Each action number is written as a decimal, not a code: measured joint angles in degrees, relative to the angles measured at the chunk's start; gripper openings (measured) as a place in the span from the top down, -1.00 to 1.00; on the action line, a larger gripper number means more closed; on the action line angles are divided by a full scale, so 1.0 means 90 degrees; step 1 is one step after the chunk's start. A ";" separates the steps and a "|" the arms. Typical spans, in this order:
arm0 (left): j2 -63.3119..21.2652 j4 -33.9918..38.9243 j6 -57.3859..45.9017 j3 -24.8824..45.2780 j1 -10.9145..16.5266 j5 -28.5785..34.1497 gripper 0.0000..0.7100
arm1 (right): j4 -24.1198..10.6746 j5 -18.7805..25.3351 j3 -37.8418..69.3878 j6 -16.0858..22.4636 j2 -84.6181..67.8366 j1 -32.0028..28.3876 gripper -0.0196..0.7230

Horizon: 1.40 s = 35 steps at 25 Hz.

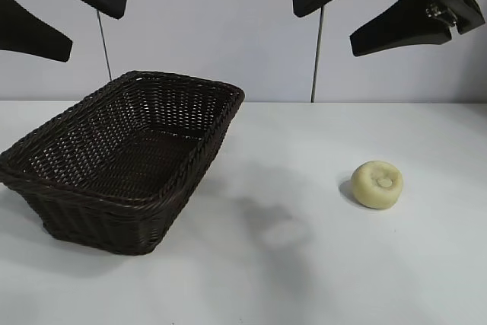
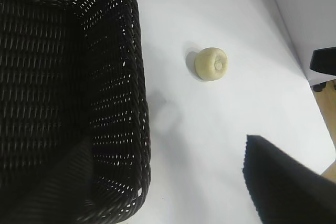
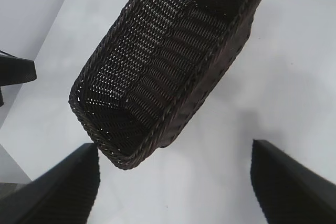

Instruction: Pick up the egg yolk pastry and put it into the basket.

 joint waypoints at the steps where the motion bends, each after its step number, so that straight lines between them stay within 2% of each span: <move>1: 0.0000 0.0000 0.0000 0.0000 0.0000 0.0000 -0.61 | 0.0000 0.0000 0.0000 0.0000 0.0000 0.0000 -0.58; 29: 0.0000 0.0000 0.0007 0.0000 0.0000 -0.0198 -0.61 | 0.0000 -0.0012 0.0000 0.0000 0.0000 0.0000 -0.58; 33: 0.0000 0.0000 -0.0512 0.0000 0.0000 -0.0315 -0.61 | 0.0000 -0.0074 0.0000 0.0000 0.0000 0.0000 -0.58; 35: 0.0000 0.0000 -0.1319 0.0000 0.0000 -0.0292 -0.61 | 0.0000 -0.0155 0.0000 0.0000 0.0000 0.0000 -0.58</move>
